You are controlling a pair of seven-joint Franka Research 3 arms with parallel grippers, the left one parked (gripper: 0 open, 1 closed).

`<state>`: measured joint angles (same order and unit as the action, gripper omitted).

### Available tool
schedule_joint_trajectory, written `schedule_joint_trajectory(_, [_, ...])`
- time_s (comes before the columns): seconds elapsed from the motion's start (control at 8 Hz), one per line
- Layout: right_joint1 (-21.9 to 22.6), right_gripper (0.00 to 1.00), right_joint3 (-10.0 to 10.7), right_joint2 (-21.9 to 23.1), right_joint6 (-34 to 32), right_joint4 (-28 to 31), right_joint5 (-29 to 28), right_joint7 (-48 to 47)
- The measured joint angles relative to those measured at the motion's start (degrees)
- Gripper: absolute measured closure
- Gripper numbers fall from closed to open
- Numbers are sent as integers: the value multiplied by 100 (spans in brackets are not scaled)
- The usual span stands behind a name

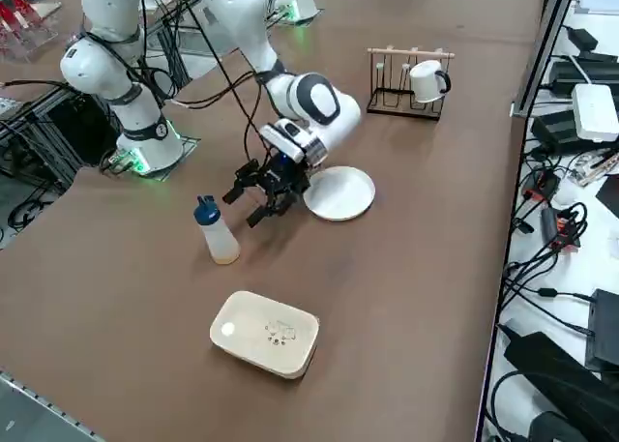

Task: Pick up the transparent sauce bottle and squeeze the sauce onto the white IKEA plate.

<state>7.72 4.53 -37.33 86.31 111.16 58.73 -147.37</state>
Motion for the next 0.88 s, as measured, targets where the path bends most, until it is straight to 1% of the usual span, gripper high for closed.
schedule_joint_trajectory(0.25, [-153, 0, 2, -271, -16, -9, 57, -342])
schedule_joint_trajectory(0.88, [-305, 0, 2, -342, -99, 141, 59, -536])
